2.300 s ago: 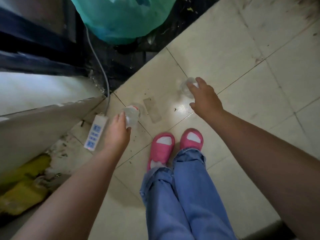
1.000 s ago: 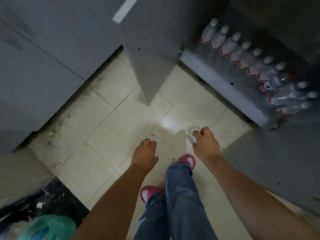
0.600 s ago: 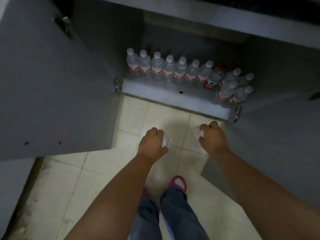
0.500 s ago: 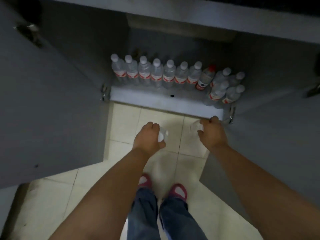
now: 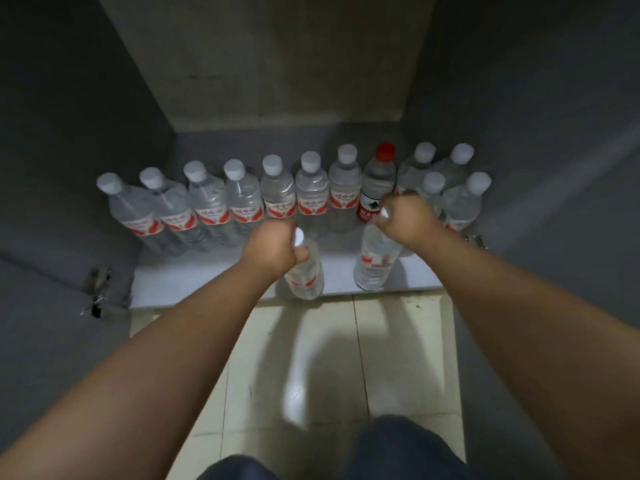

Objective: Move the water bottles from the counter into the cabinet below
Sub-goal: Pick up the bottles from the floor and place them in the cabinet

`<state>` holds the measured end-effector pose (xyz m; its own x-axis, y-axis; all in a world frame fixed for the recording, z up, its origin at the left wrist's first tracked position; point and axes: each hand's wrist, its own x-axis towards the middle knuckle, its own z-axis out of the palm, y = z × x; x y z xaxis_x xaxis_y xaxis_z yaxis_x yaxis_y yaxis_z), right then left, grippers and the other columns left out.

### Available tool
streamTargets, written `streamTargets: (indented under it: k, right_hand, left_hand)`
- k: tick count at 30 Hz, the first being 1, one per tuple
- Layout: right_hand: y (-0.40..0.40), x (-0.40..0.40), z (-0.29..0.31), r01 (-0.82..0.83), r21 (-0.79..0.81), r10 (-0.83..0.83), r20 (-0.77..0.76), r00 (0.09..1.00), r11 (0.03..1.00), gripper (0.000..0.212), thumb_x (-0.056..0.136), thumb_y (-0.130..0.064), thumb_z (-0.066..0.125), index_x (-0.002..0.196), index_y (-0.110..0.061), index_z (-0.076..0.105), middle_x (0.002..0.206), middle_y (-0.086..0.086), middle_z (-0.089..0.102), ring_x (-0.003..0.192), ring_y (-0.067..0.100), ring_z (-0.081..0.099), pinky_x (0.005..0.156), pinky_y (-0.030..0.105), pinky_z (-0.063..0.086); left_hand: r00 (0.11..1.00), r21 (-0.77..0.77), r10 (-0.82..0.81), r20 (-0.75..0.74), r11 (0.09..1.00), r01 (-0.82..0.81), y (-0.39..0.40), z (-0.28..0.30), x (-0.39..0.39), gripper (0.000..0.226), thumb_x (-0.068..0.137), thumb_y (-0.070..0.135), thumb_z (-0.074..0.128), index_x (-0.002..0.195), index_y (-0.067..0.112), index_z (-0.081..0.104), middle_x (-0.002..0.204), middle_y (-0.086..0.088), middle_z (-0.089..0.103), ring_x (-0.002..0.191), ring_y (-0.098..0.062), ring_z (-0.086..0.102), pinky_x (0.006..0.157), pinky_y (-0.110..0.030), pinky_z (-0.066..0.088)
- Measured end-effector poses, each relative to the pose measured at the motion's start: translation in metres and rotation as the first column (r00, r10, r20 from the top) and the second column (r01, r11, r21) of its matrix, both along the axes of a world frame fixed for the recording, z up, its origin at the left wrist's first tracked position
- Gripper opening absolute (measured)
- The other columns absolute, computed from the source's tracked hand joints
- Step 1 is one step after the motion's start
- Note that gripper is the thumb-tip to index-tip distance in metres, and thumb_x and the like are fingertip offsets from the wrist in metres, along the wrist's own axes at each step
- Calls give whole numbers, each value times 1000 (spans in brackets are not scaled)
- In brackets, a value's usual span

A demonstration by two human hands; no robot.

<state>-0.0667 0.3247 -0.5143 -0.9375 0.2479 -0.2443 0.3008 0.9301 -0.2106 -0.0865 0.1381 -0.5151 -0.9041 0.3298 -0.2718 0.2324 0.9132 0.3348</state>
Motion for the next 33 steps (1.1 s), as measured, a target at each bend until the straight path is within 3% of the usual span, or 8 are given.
streamTargets:
  k: [8, 16, 21, 24, 26, 28, 30, 33]
  right_hand:
    - [-12, -5, -3, 66, 75, -64, -36, 997, 995, 43, 92, -41, 52, 107, -2, 62, 111, 19, 65, 104, 33, 60, 71, 31, 38]
    - [-23, -1, 10, 85, 211, -95, 38, 995, 974, 56, 92, -53, 44, 111, -4, 62, 108, 15, 63, 108, 29, 60, 77, 31, 45]
    - [-14, -17, 19, 286, 59, -291, 132, 948, 957, 72, 95, -60, 22, 124, -3, 56, 130, 18, 58, 121, 31, 54, 98, 36, 43]
    - [-4, -10, 23, 134, 19, -135, 124, 983, 991, 58, 96, -49, 34, 124, -3, 56, 130, 20, 58, 119, 31, 55, 98, 34, 43]
    - [7, 0, 26, -87, -29, 90, 134, 987, 996, 45, 93, -26, 52, 135, -9, 49, 140, 15, 50, 128, 29, 48, 105, 33, 39]
    - [15, 8, 26, -208, -39, 211, 153, 965, 977, 50, 89, -5, 55, 137, -17, 49, 142, 8, 50, 130, 25, 47, 110, 33, 37]
    - [20, 8, 25, -242, 36, 236, 130, 963, 970, 39, 89, -5, 53, 126, -18, 58, 130, 9, 60, 120, 27, 56, 103, 36, 44]
    - [15, 5, 32, -231, 158, 200, 192, 961, 960, 29, 90, -28, 57, 109, -7, 63, 113, 14, 66, 105, 29, 61, 86, 34, 47]
  left_hand:
    - [981, -72, -148, -125, 988, 140, 0, 3, -21, 37, 95, 17, 50, 131, 9, 49, 128, -20, 57, 118, -35, 54, 95, -40, 46]
    - [967, -183, -202, -153, 968, 173, -6, 5, -9, 39, 94, 31, 51, 127, 10, 51, 121, -16, 62, 113, -33, 58, 89, -40, 48]
    - [972, -264, -175, -159, 956, 129, -4, 12, -14, 38, 95, 37, 48, 118, 8, 54, 116, -16, 64, 110, -32, 60, 84, -36, 48]
    - [968, -310, -201, -153, 939, 146, -4, 11, -14, 37, 97, 36, 45, 119, 7, 53, 116, -16, 64, 109, -31, 60, 74, -32, 42]
    - [962, -315, -215, -168, 936, 155, -3, 8, -11, 39, 98, 34, 42, 126, 8, 48, 117, -16, 63, 108, -31, 60, 70, -31, 38]
    - [960, -293, -211, -181, 944, 152, -5, 6, -9, 45, 98, 33, 41, 137, 11, 37, 126, -15, 58, 114, -31, 56, 73, -34, 43]
    - [962, -280, -207, -177, 948, 152, -9, 5, -7, 52, 99, 32, 38, 146, 13, 23, 141, -13, 46, 126, -30, 49, 87, -38, 48]
    - [963, -297, -205, -176, 943, 147, -13, 6, -7, 57, 100, 33, 35, 150, 15, 13, 155, -9, 28, 138, -25, 36, 99, -38, 45]
